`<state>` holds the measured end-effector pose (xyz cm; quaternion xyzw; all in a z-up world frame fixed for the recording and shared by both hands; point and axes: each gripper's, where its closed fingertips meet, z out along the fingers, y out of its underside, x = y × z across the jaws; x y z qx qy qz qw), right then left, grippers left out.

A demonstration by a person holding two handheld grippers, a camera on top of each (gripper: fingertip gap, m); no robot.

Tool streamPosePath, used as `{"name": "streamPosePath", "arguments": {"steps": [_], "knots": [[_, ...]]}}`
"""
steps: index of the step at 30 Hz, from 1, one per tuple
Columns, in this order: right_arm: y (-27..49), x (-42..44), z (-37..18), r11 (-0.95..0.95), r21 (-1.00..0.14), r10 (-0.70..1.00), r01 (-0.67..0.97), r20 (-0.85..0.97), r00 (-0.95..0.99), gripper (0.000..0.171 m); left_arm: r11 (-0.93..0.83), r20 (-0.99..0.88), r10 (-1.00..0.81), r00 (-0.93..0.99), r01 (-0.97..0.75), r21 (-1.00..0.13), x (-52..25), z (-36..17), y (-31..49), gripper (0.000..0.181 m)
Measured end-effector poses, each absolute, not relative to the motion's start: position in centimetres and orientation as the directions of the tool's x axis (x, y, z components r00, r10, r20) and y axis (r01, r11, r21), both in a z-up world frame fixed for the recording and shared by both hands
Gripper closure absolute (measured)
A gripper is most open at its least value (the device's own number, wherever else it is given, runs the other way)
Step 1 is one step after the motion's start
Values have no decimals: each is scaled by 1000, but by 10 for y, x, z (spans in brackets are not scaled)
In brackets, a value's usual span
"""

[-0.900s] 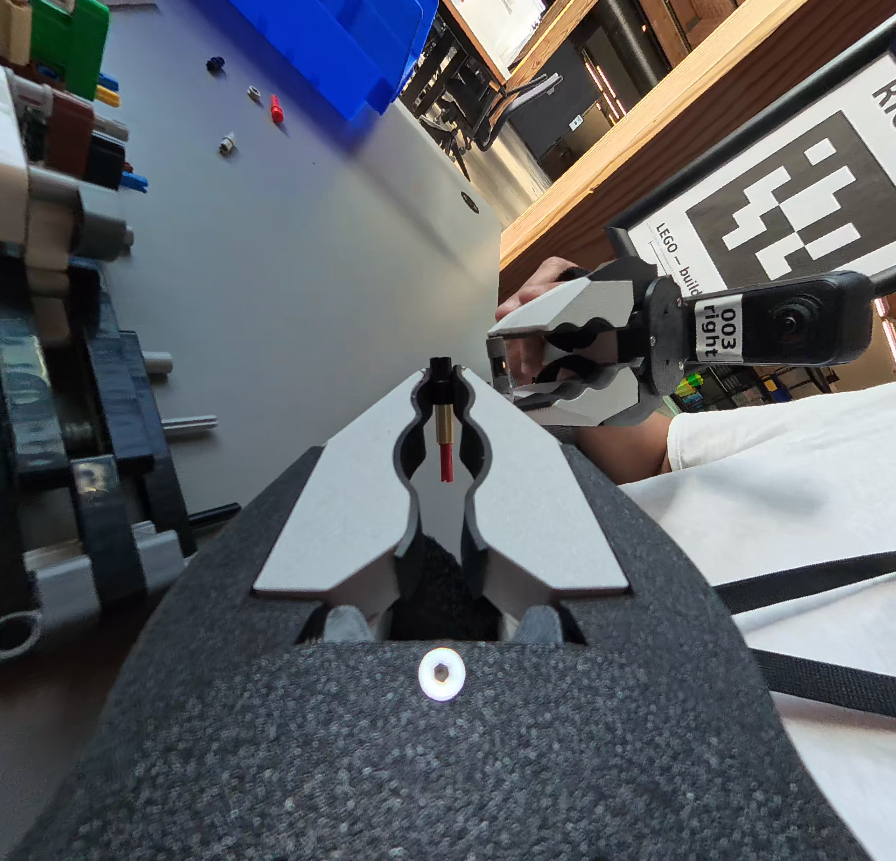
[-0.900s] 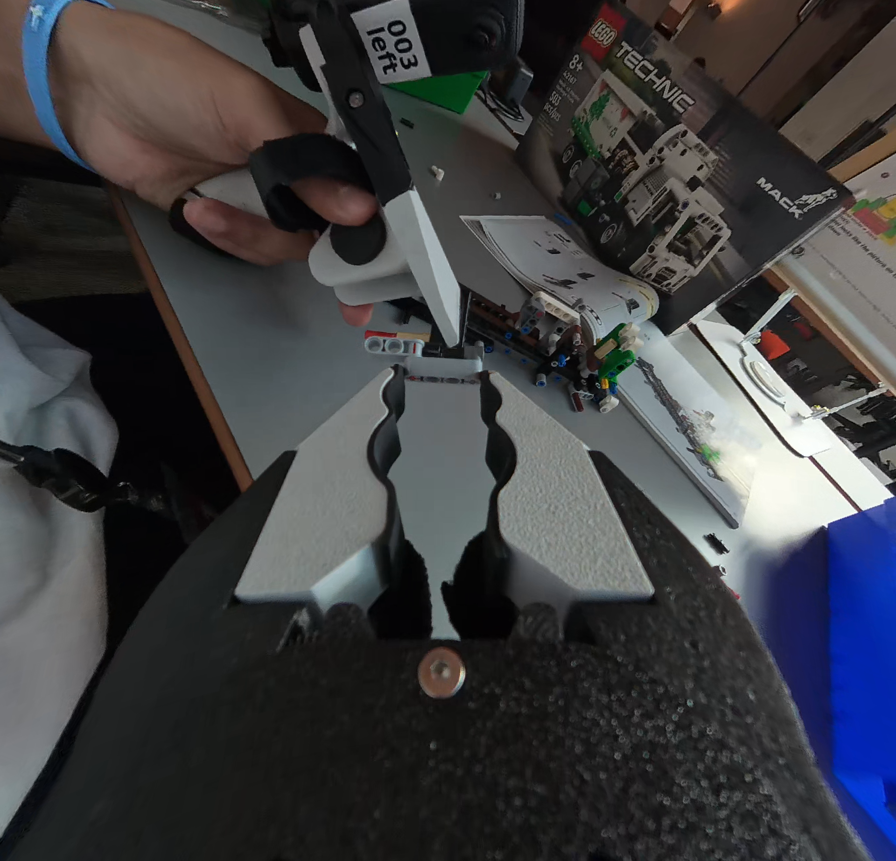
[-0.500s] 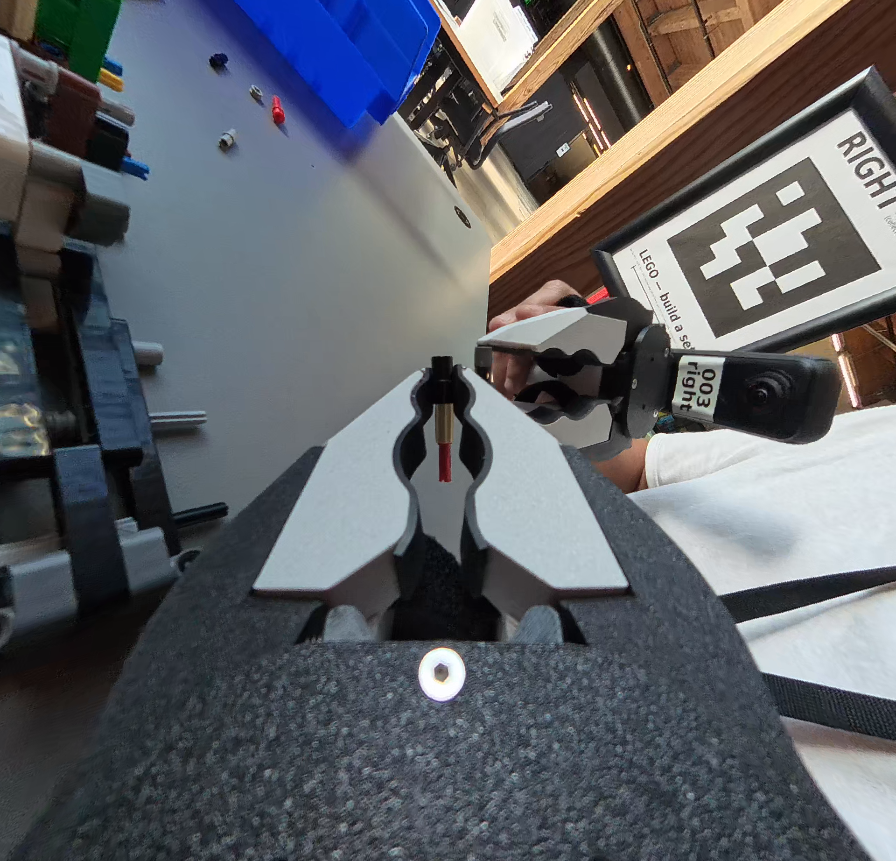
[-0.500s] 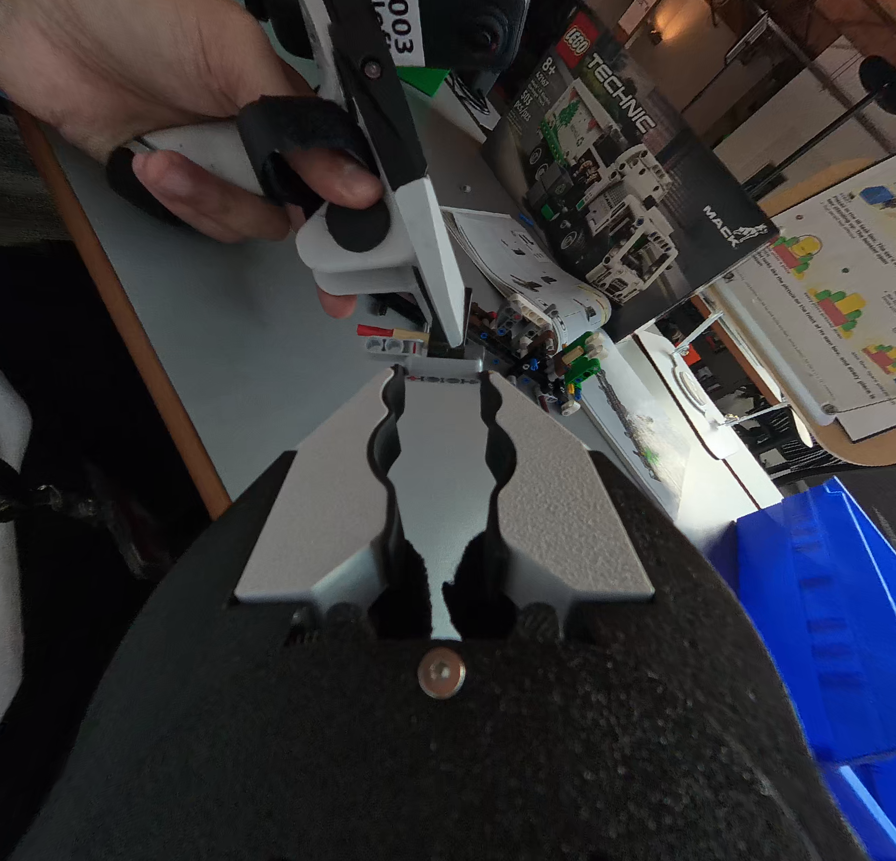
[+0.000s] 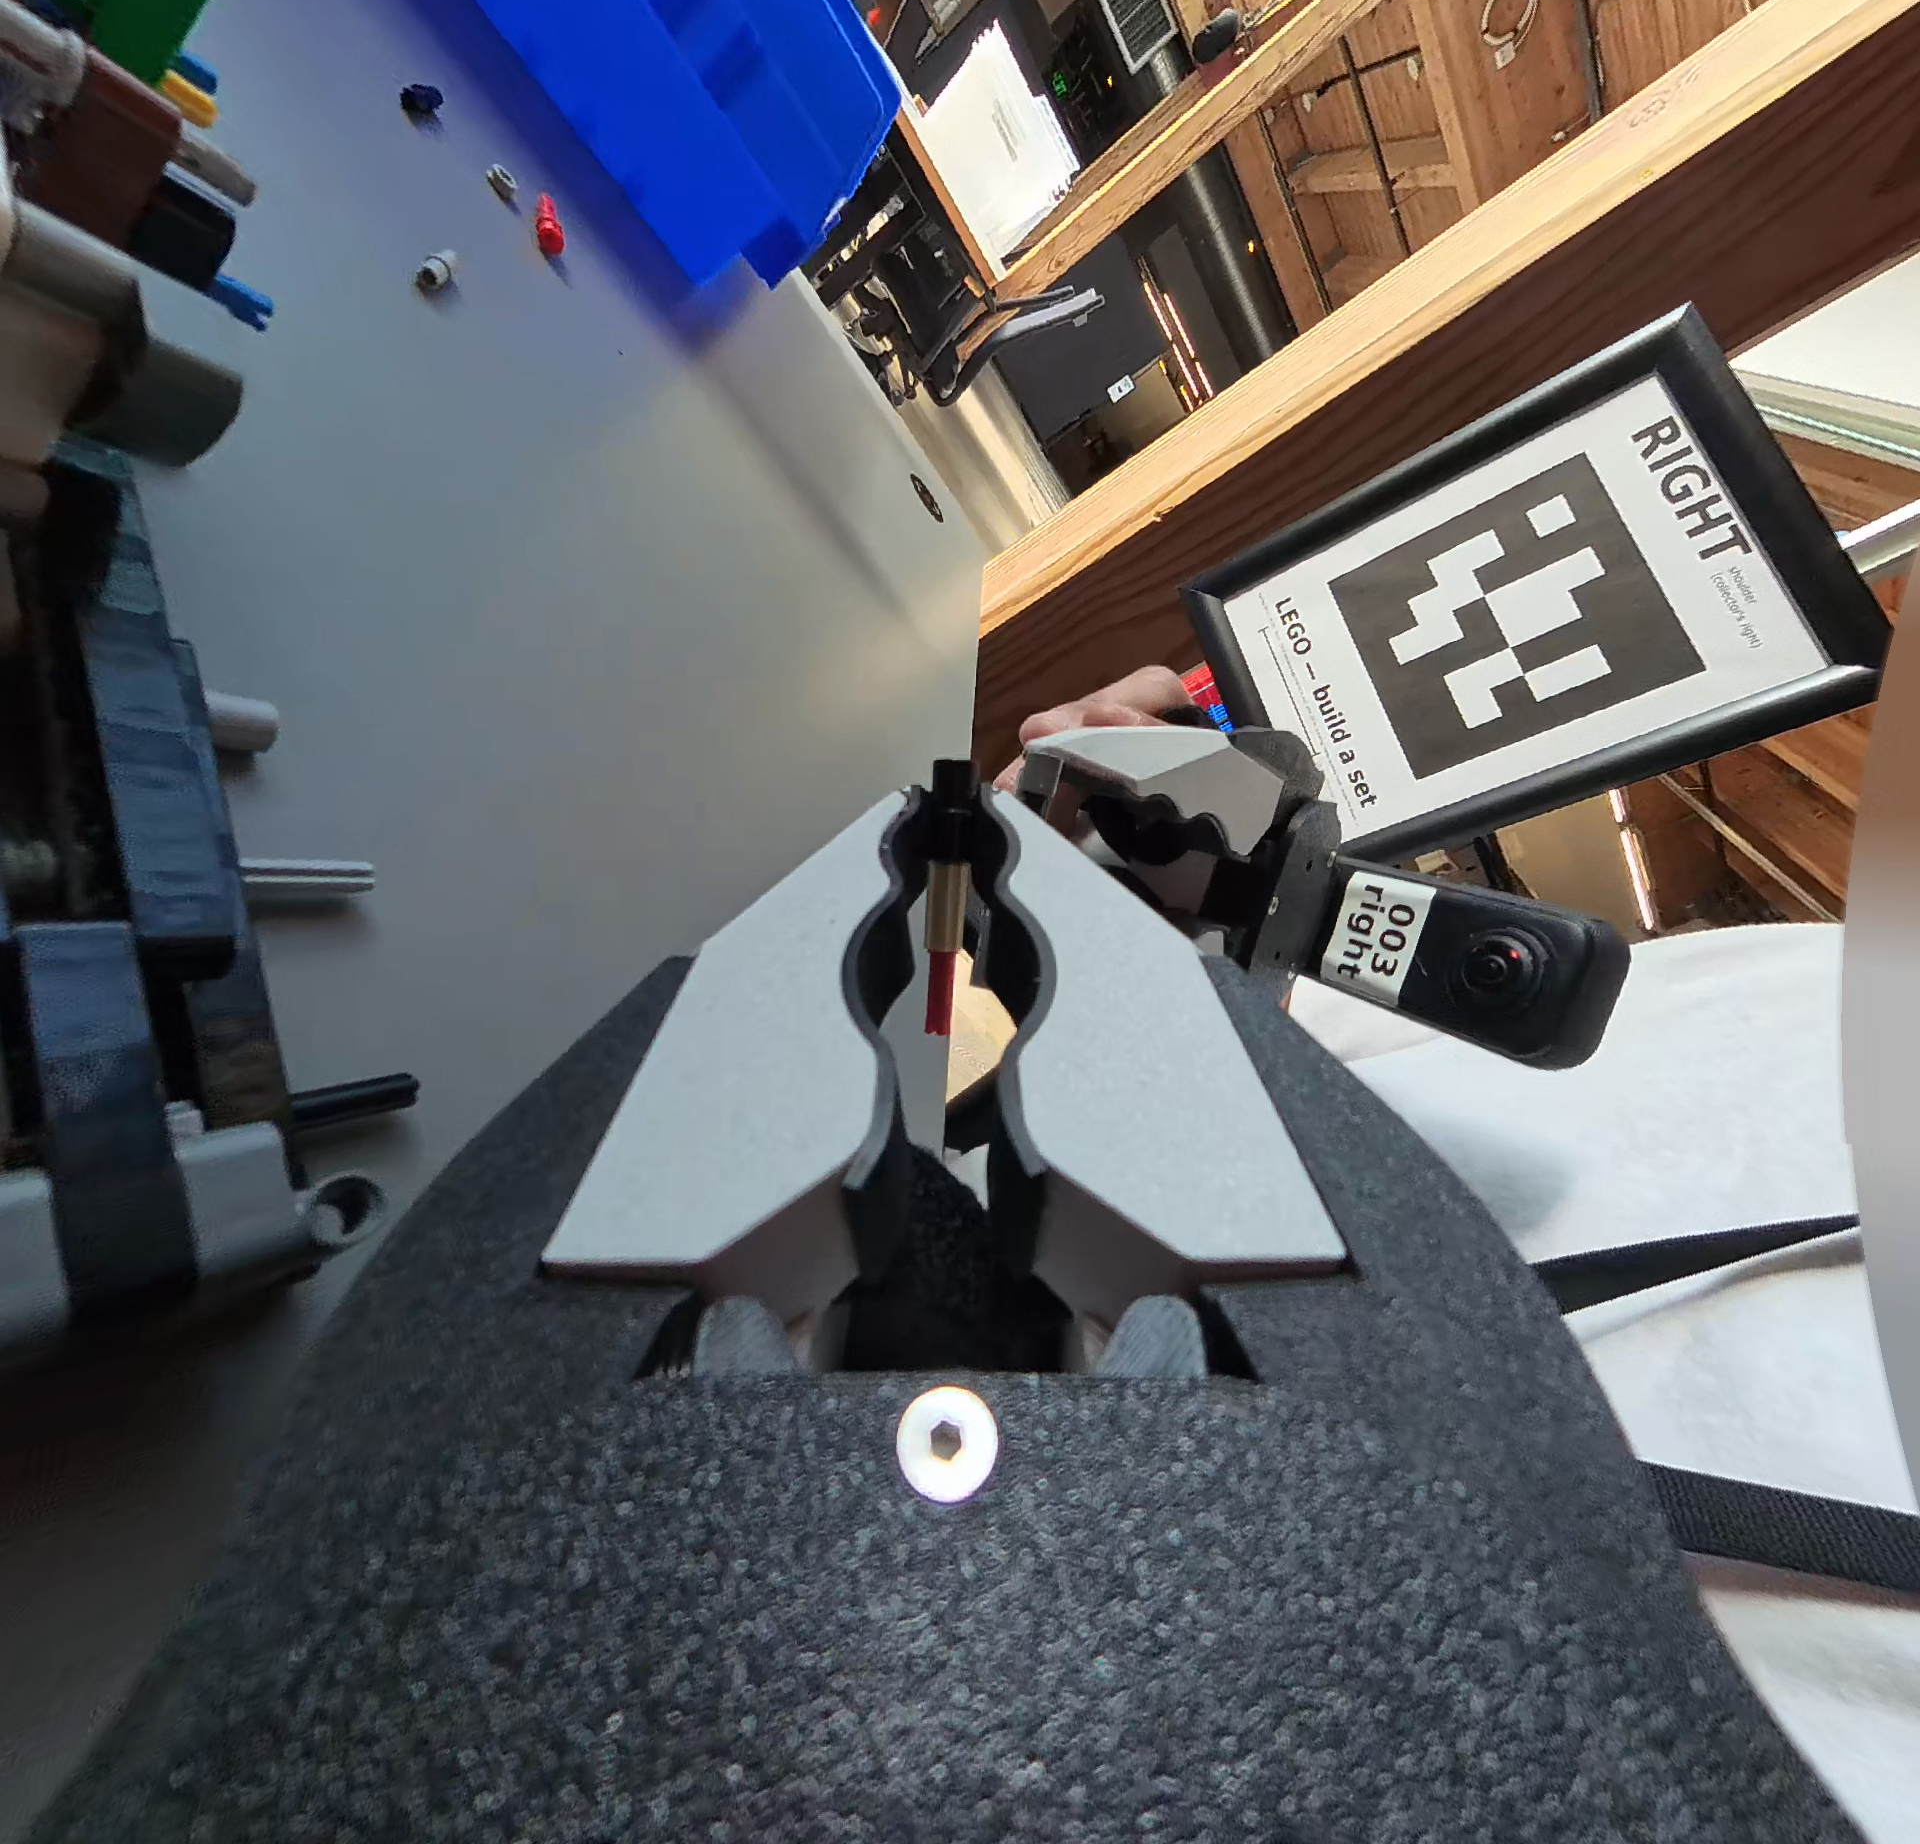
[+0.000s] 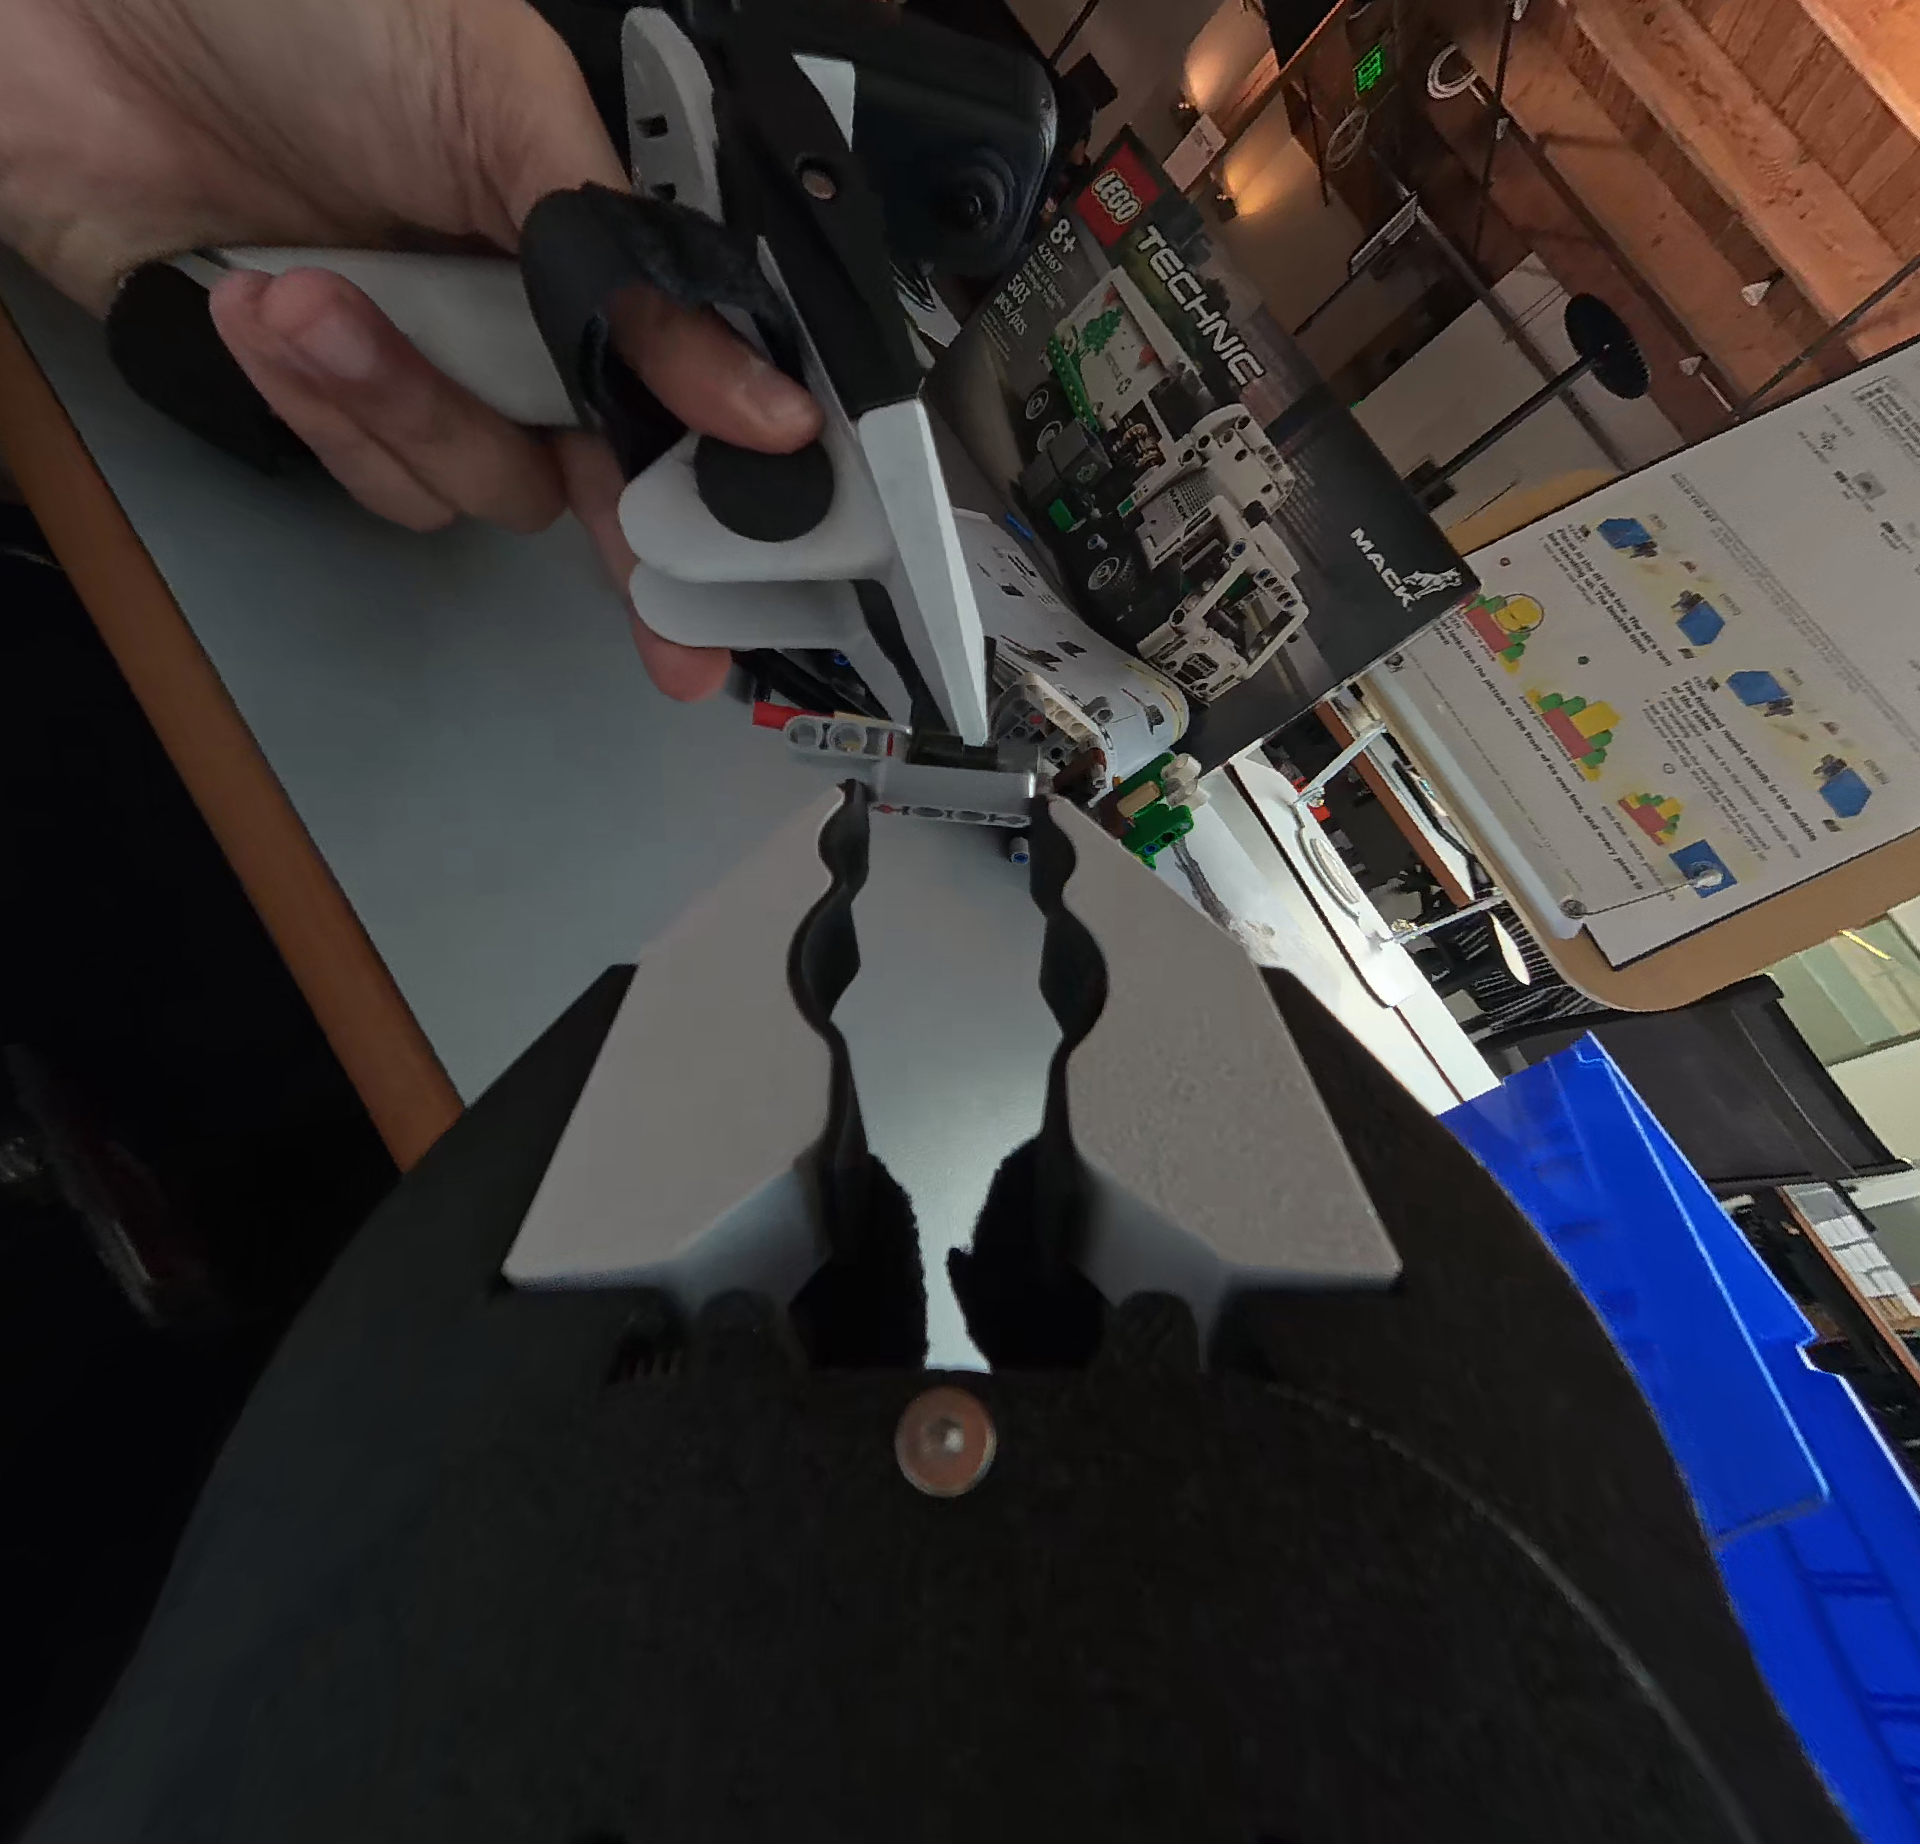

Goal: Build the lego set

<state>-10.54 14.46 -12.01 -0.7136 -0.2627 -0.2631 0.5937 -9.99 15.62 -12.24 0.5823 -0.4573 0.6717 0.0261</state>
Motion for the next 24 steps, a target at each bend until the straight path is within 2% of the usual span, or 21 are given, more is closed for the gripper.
{"name": "streamPosePath", "arguments": {"steps": [3,12,17,20,24], "knots": [[143,-107,-122,-155,-750,102,642,635,766,141,-551,778,-534,-330,-563,-616,-100,-124,155,176],[142,-107,-121,-161,-809,83,566,560,824,141,-536,751,-577,-322,-545,-645,-98,-126,156,176],[141,-108,-116,-128,-778,56,615,614,787,141,-584,817,-474,-329,-576,-571,-99,-121,154,176],[141,-108,-114,-92,-809,59,581,578,814,141,-604,842,-420,-338,-589,-537,-100,-117,152,176],[142,-108,-112,-75,-822,60,564,561,826,141,-608,839,-424,-342,-579,-543,-100,-116,154,176]]}}
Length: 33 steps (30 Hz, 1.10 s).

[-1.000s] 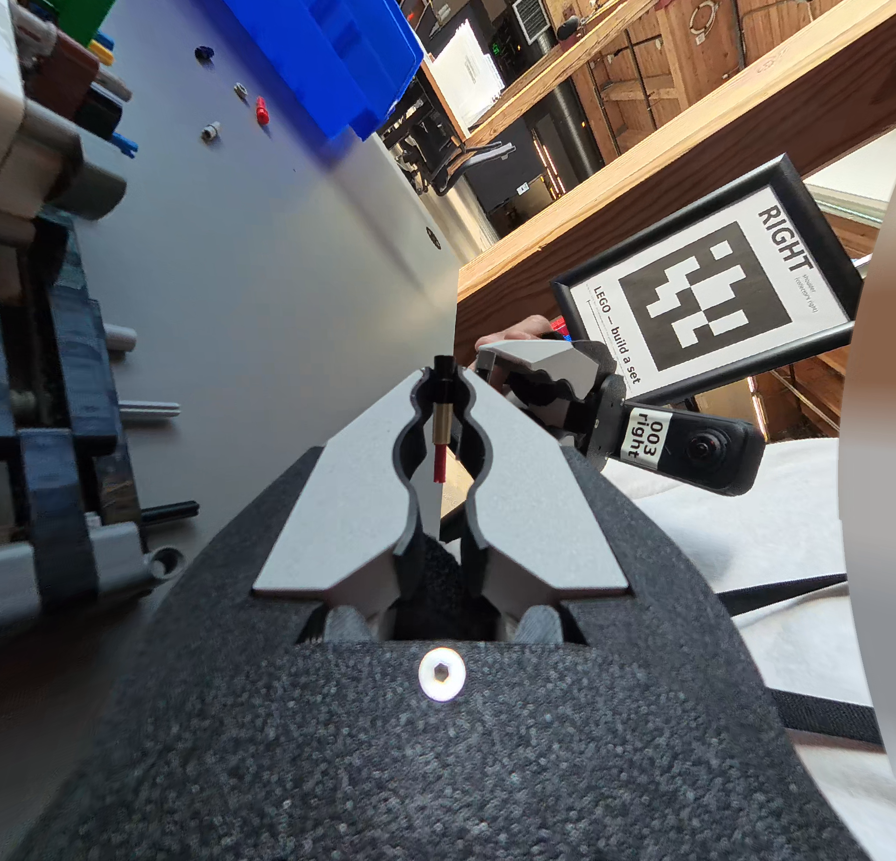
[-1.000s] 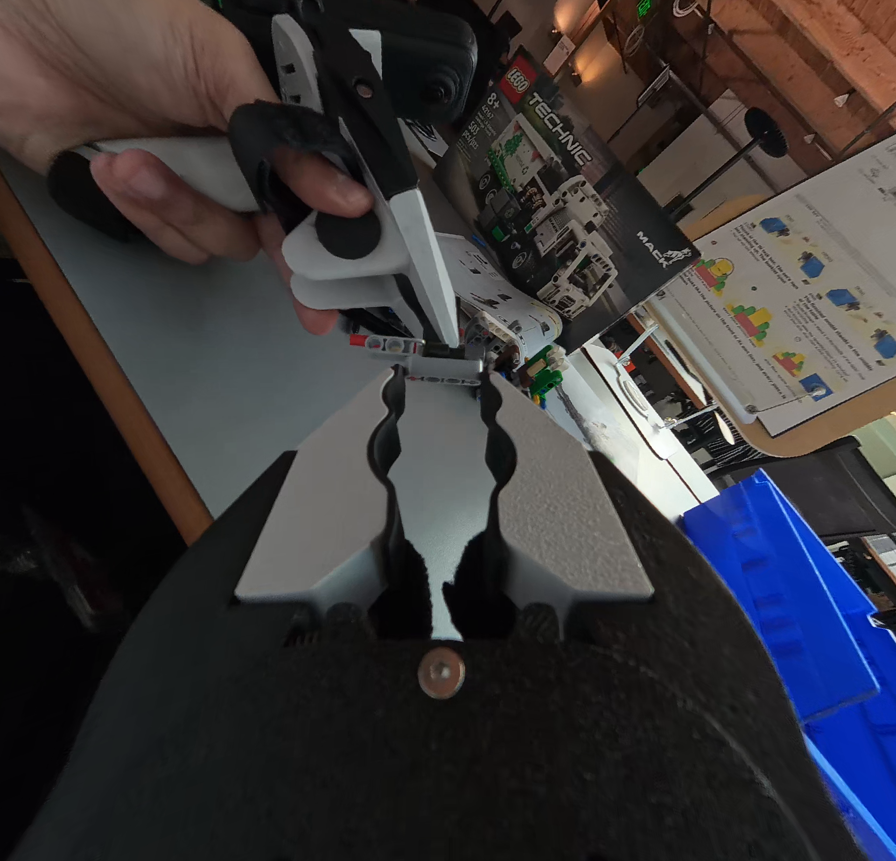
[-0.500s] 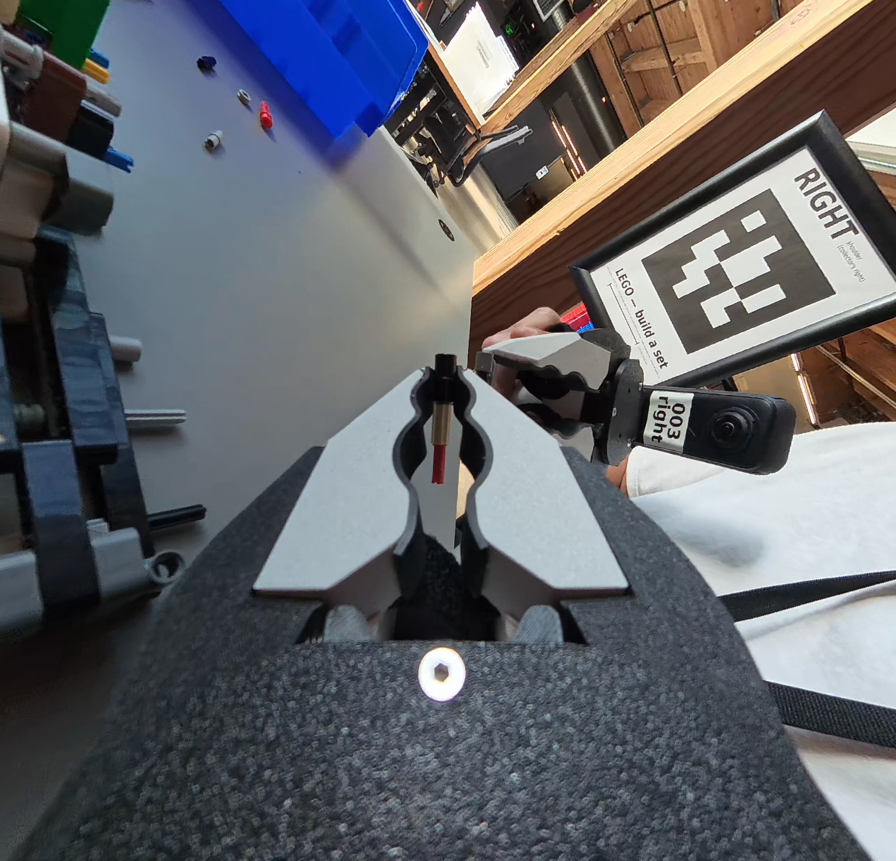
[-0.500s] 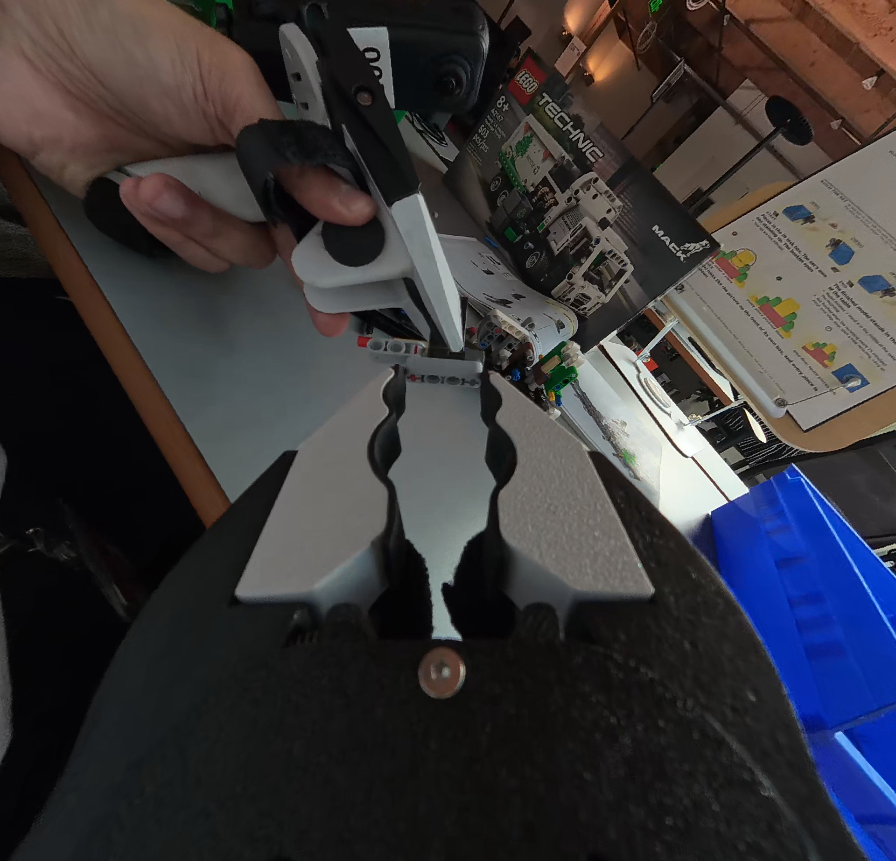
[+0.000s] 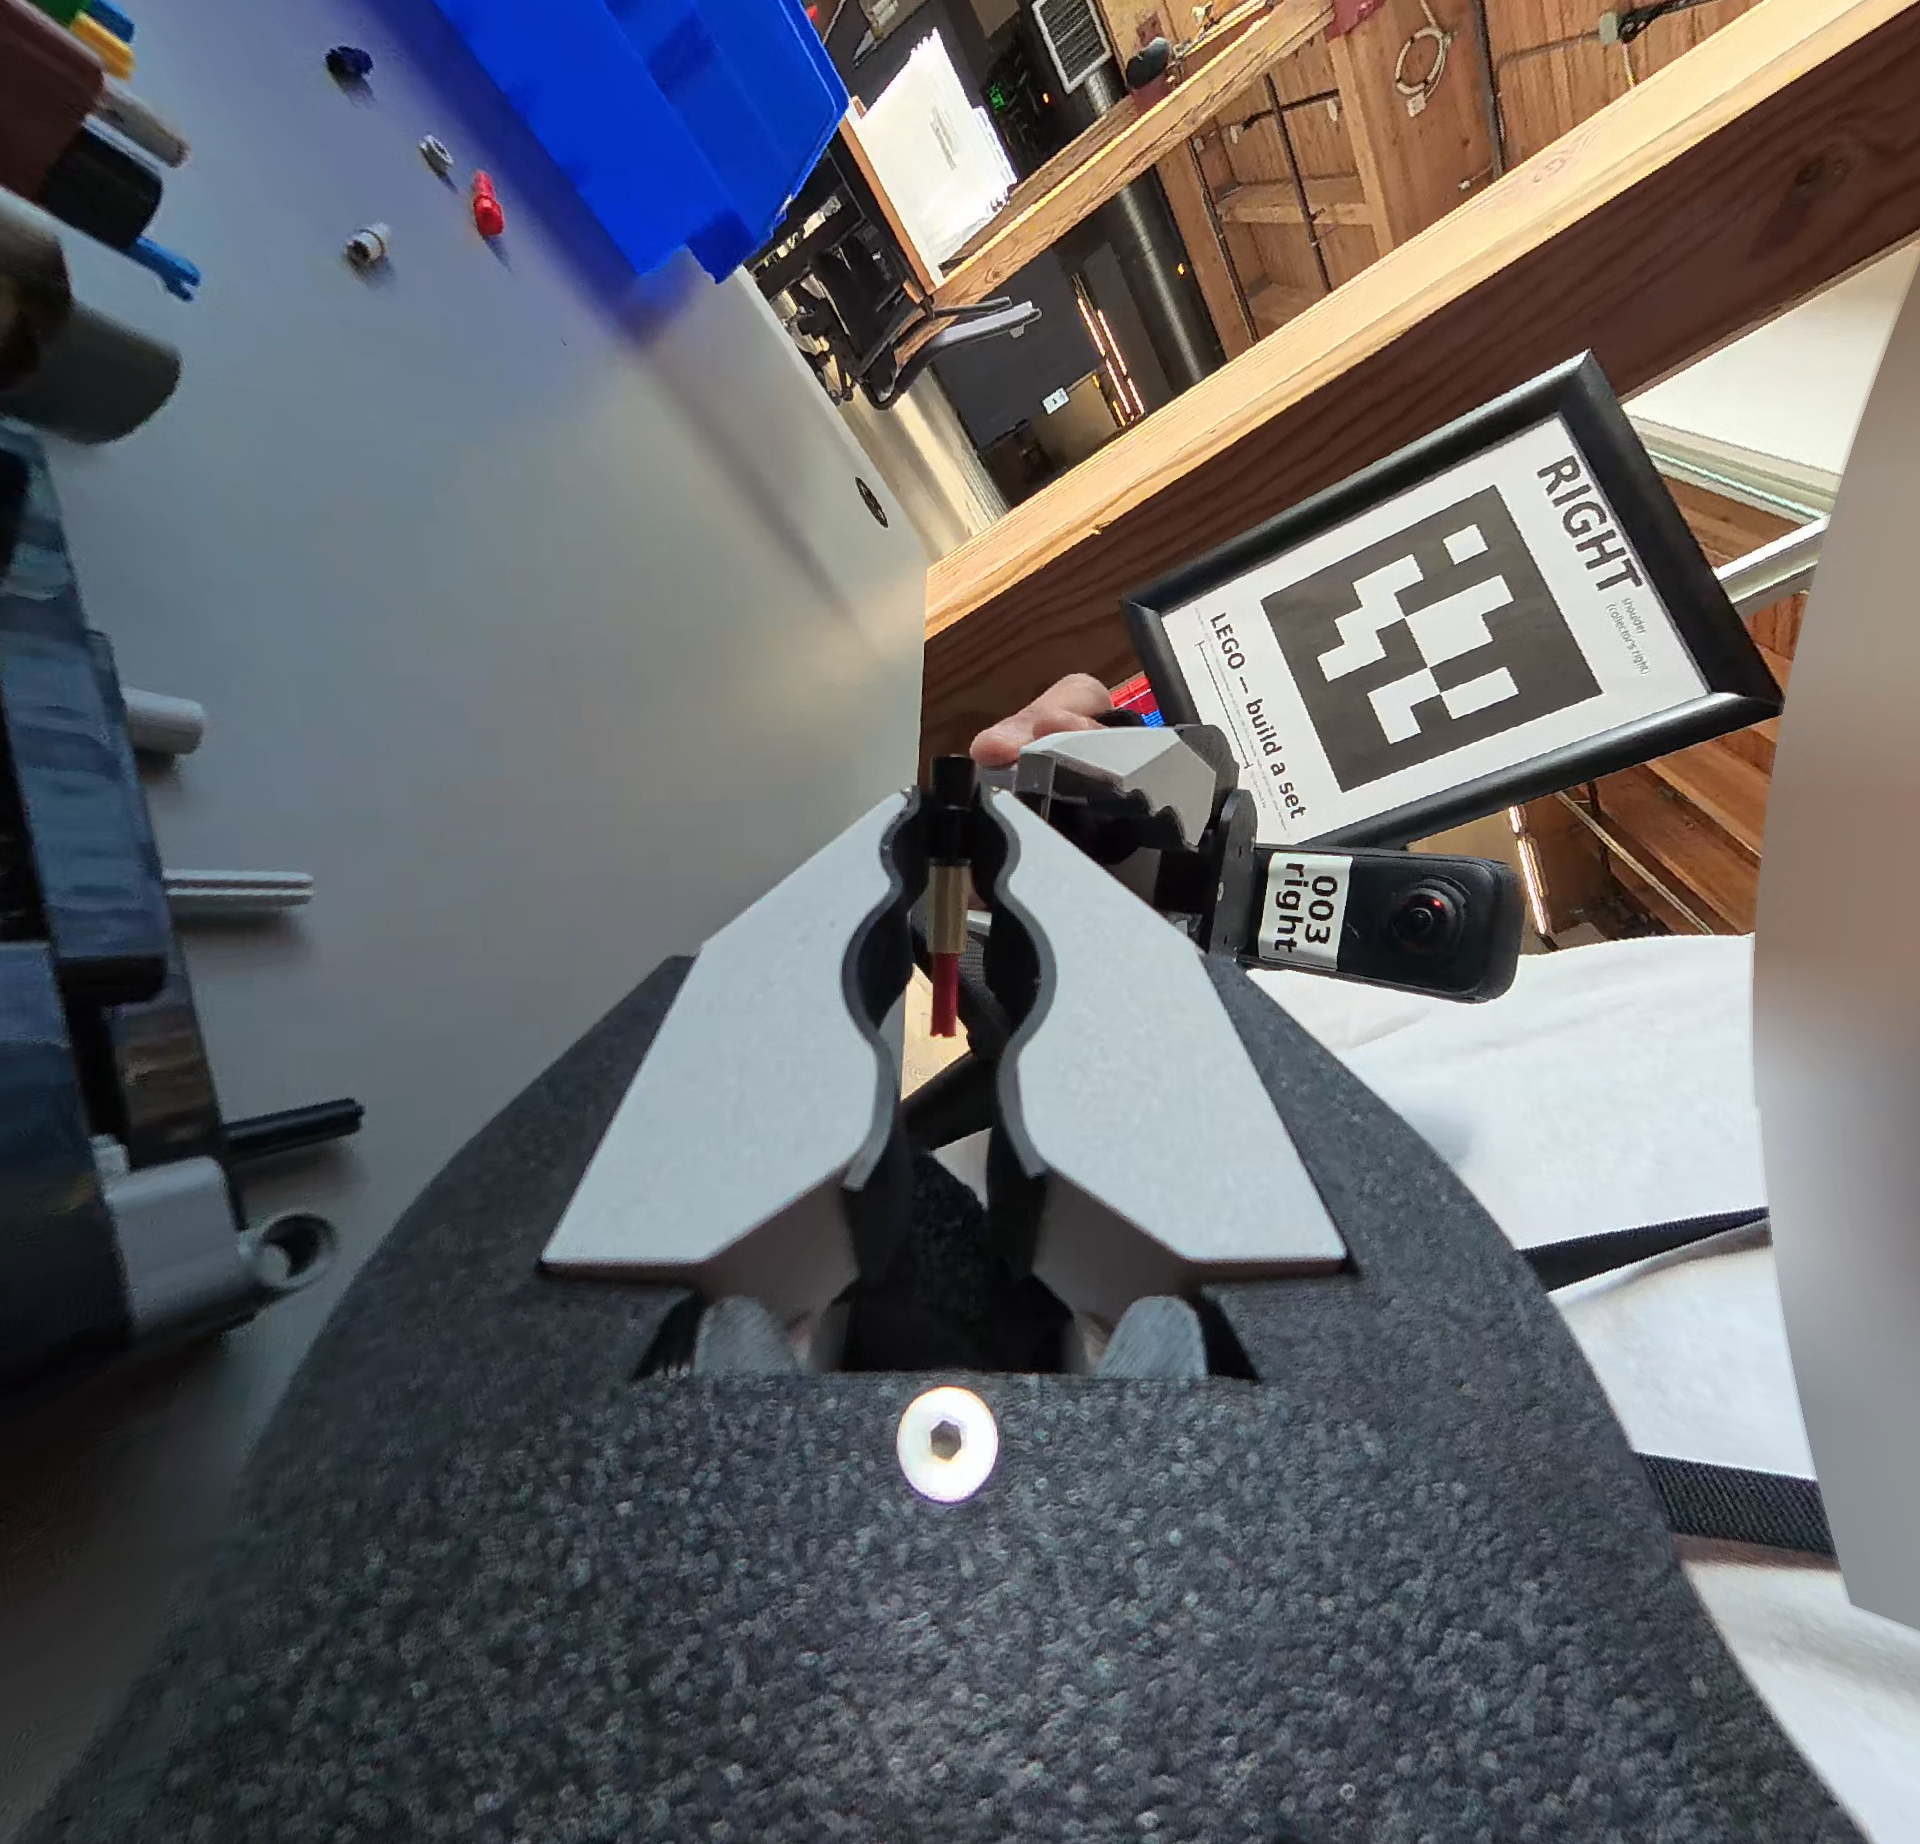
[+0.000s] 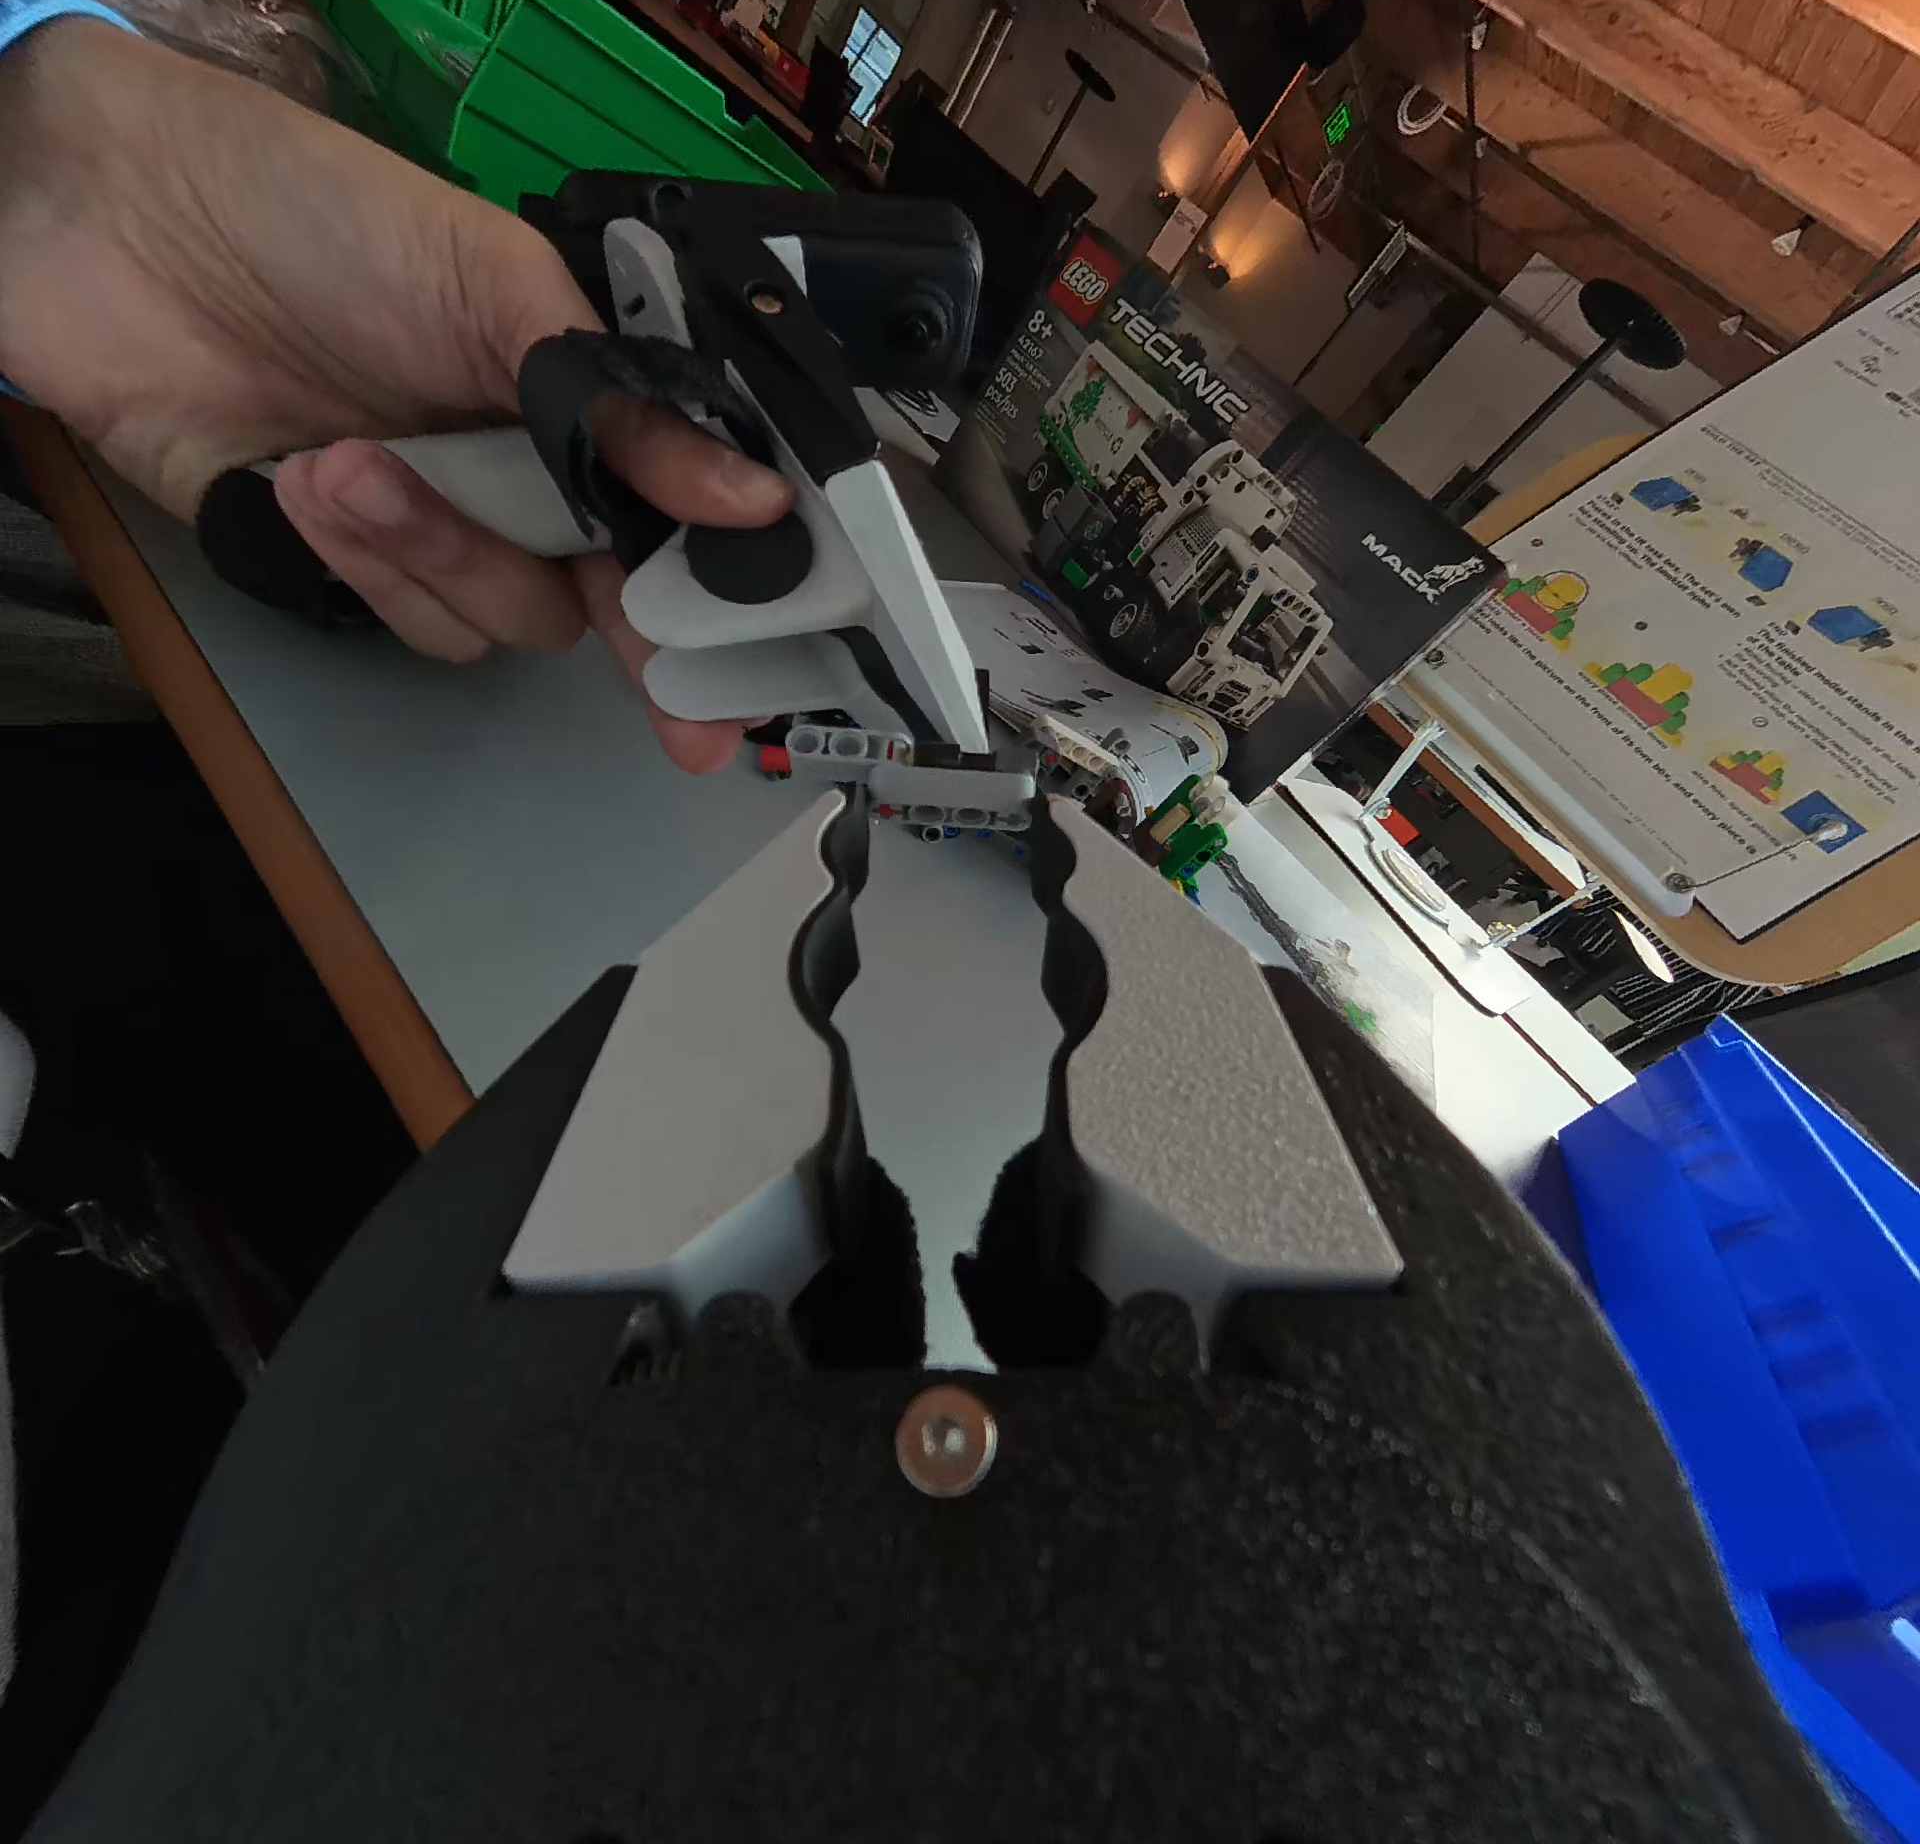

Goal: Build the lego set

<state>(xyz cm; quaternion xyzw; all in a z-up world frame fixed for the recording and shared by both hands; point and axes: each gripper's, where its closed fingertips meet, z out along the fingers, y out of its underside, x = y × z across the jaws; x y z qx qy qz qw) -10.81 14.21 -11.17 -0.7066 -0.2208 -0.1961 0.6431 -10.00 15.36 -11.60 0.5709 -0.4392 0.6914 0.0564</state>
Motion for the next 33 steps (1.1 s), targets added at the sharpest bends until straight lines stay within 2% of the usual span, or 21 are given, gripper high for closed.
{"name": "streamPosePath", "arguments": {"steps": [6,13,19,29,33], "knots": [[144,-106,-114,-111,-825,73,554,549,832,140,-592,813,-485,-322,-564,-576,-97,-121,157,176],[141,-111,-114,-104,-889,158,447,429,889,132,-570,802,-496,-333,-572,-590,-98,-122,153,175],[142,-106,-116,-121,-918,168,377,355,920,141,-556,786,-517,-340,-565,-610,-98,-122,152,176],[143,-109,-114,-159,-935,193,317,285,939,137,-484,708,-618,-342,-544,-685,-97,-128,150,175],[143,-104,-114,-168,-933,174,318,289,941,145,-502,724,-599,-341,-545,-672,-97,-127,151,176]]}}
